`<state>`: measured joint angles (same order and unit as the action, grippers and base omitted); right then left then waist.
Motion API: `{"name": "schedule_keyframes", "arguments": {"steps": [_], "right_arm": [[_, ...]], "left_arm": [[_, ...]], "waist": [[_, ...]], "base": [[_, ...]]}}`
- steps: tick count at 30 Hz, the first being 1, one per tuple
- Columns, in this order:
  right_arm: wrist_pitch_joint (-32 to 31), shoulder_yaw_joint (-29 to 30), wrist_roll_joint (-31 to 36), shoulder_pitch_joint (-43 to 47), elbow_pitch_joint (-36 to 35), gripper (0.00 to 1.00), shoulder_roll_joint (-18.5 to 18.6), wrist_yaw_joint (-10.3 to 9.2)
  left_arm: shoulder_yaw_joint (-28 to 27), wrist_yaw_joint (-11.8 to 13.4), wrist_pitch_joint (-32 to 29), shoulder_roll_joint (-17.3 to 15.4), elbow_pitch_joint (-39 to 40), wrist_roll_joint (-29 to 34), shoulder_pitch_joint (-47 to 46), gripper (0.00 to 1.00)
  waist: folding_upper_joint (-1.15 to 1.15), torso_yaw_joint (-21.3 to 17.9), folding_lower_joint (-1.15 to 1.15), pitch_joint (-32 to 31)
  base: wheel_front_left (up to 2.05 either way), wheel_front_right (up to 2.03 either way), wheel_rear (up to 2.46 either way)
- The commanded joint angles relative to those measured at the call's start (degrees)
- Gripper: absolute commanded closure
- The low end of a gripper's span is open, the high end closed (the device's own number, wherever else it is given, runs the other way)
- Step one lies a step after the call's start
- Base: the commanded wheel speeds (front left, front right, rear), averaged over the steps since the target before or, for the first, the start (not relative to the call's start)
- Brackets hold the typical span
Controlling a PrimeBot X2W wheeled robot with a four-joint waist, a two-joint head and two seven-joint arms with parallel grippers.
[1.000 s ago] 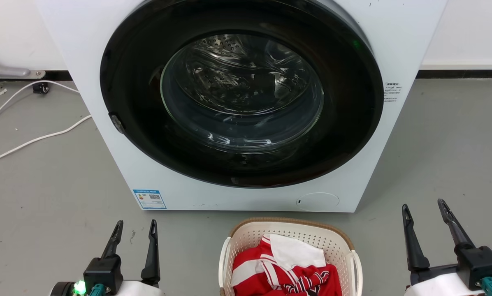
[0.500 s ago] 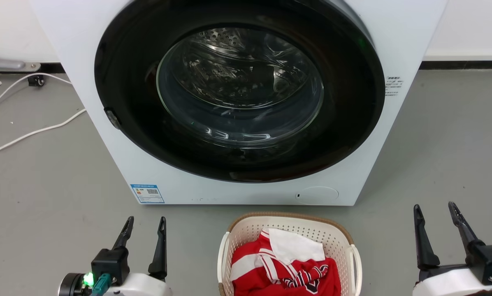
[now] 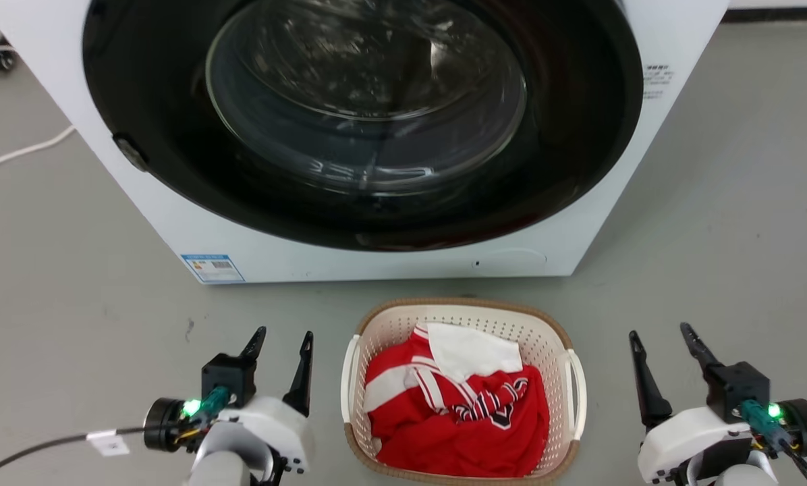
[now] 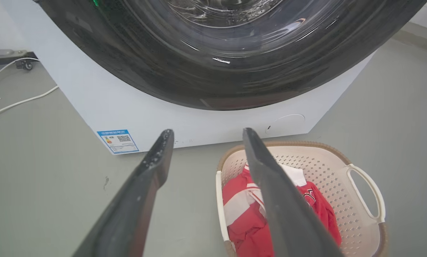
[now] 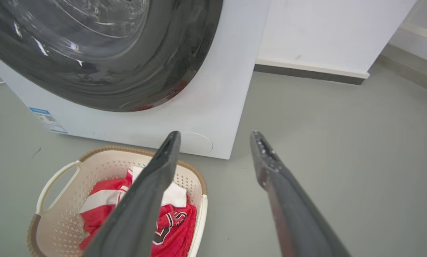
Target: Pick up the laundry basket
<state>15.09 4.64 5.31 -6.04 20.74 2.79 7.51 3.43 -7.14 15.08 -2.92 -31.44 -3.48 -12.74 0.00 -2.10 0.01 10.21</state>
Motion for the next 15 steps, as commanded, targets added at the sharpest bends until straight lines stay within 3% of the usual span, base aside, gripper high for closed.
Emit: {"name": "schedule_keyframes", "arguments": {"steps": [1,15], "right_arm": [[0.13,-0.12,0.49,-1.67,1.94,0.00,0.16,-0.04],[0.13,-3.19,2.14,-14.43,20.86,0.00,0.15,-0.04]], "left_arm": [[0.62,-0.21,0.15,-0.10,-1.63,-0.16,-2.05,0.00],[8.28,-0.33,0.14,-1.17,-18.70,-2.86,-14.61,0.00]], "waist": [[0.00,-0.50,-0.01,2.16],[0.00,-2.34,-0.01,13.53]], "base": [[0.00,0.00,0.00],[0.00,0.00,0.00]]}}
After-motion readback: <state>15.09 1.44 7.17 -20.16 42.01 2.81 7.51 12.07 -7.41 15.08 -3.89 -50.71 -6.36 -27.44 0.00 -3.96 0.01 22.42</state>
